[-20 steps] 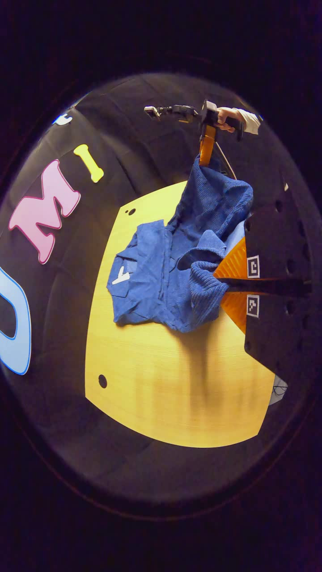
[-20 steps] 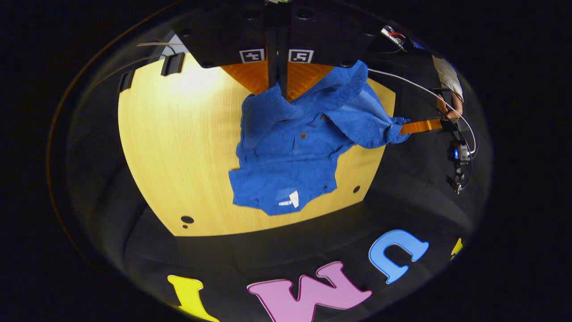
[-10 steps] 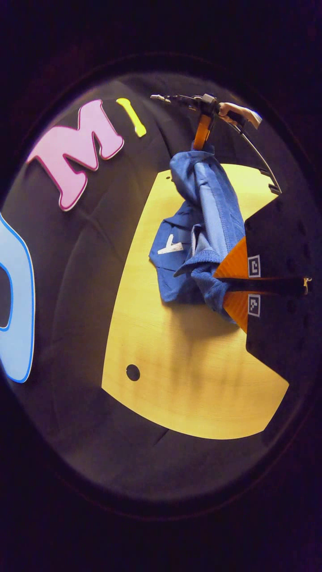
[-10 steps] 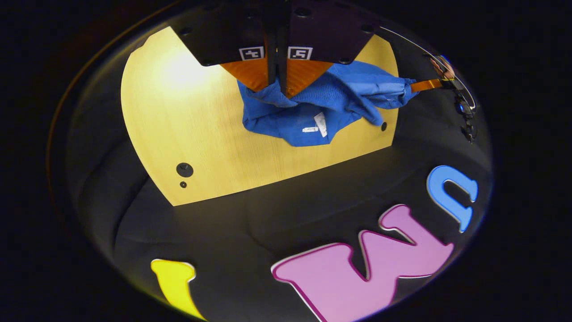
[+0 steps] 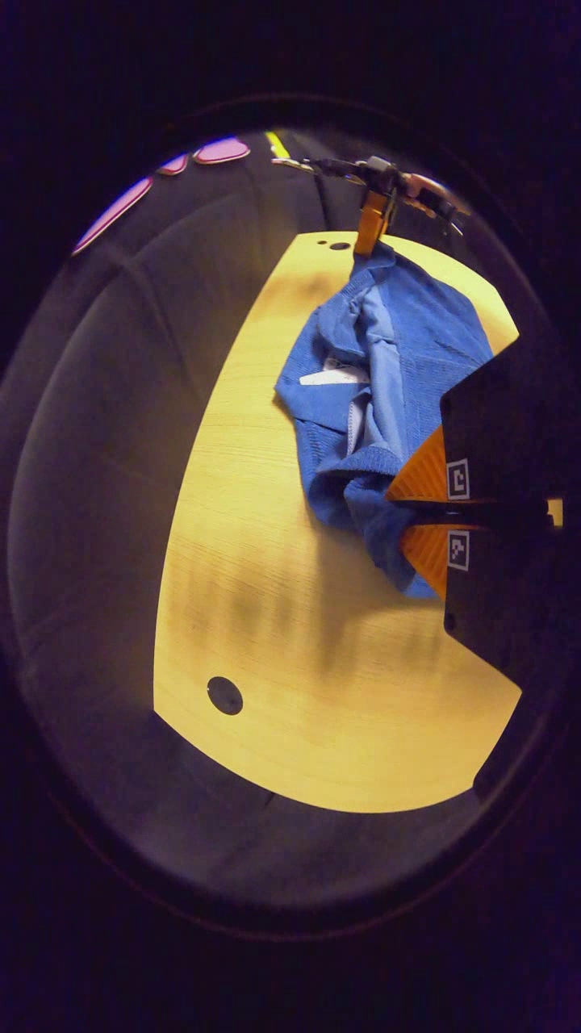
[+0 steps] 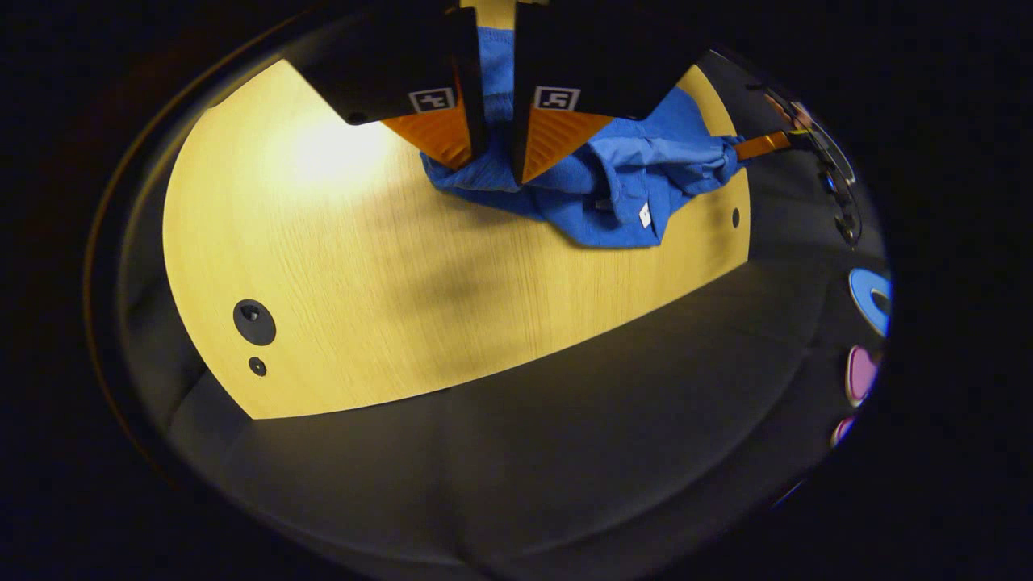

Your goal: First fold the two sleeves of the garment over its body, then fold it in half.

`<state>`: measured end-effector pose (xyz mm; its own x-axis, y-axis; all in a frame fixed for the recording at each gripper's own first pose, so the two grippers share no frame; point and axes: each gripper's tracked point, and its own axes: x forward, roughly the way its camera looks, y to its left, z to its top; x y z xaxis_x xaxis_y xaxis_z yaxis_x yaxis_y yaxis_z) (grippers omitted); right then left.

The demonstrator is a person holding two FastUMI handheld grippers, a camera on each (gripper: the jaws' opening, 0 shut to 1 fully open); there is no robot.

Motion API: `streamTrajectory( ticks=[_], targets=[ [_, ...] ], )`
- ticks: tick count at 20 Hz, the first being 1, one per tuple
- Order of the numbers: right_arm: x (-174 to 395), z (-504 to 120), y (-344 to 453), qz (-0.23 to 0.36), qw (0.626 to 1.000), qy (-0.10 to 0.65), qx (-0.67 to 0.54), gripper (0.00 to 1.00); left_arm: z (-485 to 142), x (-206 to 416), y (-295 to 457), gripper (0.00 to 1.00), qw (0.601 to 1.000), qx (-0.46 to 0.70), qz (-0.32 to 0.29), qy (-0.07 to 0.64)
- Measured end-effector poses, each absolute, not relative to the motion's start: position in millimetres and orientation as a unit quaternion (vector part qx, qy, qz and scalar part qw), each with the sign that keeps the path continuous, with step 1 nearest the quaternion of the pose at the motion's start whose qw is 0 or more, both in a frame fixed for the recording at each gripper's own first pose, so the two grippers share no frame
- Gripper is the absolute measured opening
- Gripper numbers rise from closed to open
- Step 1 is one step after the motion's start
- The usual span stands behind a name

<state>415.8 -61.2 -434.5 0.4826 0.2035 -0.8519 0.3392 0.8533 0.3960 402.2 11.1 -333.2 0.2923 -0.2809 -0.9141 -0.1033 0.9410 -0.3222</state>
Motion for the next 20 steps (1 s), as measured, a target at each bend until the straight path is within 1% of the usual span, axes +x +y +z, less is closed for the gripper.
streamTrajectory(
  ticks=[1, 2, 3, 4, 5, 6, 7, 8, 9, 10, 11, 12, 13, 14, 15, 16, 20],
  targets=[
    [425.1, -429.0, -61.8, -0.038, 0.816, 0.495, 0.297, 0.28, -333.7, 407.4, 5.1, 0.0, 0.787, -0.189, -0.062, 0.584],
    [433.7, -425.3, -64.6, -0.038, 0.817, 0.481, 0.314, 0.43, -331.3, 410.4, 9.9, 0.01, 0.79, -0.19, -0.056, 0.581],
    [441.5, -423.0, -65.3, -0.035, 0.818, 0.471, 0.327, 0.59, -329.3, 412.3, 16.1, 0.06, 0.793, -0.191, -0.056, 0.576],
    [443.3, -417.3, -65.3, -0.026, 0.817, 0.464, 0.341, 0.59, -328.0, 416.6, 16.6, 0.07, 0.793, -0.203, -0.059, 0.571],
    [447.2, -414.0, -63.9, -0.019, 0.817, 0.456, 0.351, 0.43, -327.7, 417.3, 11.1, 0.2, 0.795, -0.224, -0.063, 0.56],
    [451.6, -412.7, -64.5, -0.017, 0.818, 0.448, 0.36, 0.73, -326.2, 420.0, 8.2, 0.24, 0.793, -0.243, -0.065, 0.554],
    [456.9, -410.3, -64.0, -0.014, 0.818, 0.439, 0.372, 0.73, -329.3, 422.9, 5.4, 0.46, 0.791, -0.259, -0.064, 0.55],
    [458.6, -410.1, -65.3, -0.016, 0.817, 0.436, 0.377, 0.59, -326.5, 416.9, 7.9, 0.57, 0.786, -0.264, -0.059, 0.556],
    [459.3, -409.9, -66.7, -0.016, 0.818, 0.435, 0.377, 0.84, -323.1, 415.1, 6.9, 0.74, 0.784, -0.263, -0.06, 0.559],
    [457.7, -409.4, -68.3, -0.014, 0.82, 0.433, 0.373, 0.85, -317.2, 415.7, 9.3, 0.76, 0.79, -0.257, -0.059, 0.554],
    [455.1, -408.8, -68.5, -0.012, 0.823, 0.435, 0.366, 0.85, -317.6, 419.4, 7.2, 0.82, 0.801, -0.248, -0.06, 0.542],
    [452.6, -408.4, -69.6, -0.009, 0.827, 0.433, 0.357, 0.85, -310.7, 423.4, 8.4, 0.84, 0.812, -0.229, -0.063, 0.533],
    [450.6, -405.8, -73.1, -0.007, 0.835, 0.428, 0.345, 0.85, -303.0, 424.7, 8.0, 0.84, 0.825, -0.205, -0.061, 0.524],
    [446.9, -402.5, -78.2, -0.005, 0.844, 0.423, 0.331, 0.85, -293.9, 426.2, 6.0, 0.82, 0.838, -0.184, -0.064, 0.51],
    [444.1, -398.2, -81.6, -0.004, 0.852, 0.416, 0.318, 0.85, -283.0, 426.8, 4.5, 0.84, 0.85, -0.166, -0.067, 0.495],
    [439.8, -390.3, -83.8, -0.001, 0.861, 0.409, 0.304, 0.88, -269.1, 428.1, 2.8, 0.84, 0.865, -0.154, -0.071, 0.472],
    [421.2, -353.3, -80.8, 0.012, 0.892, 0.377, 0.249, 0.92, -210.5, 413.8, 5.2, 0.84, 0.915, -0.099, -0.071, 0.384]
  ],
)
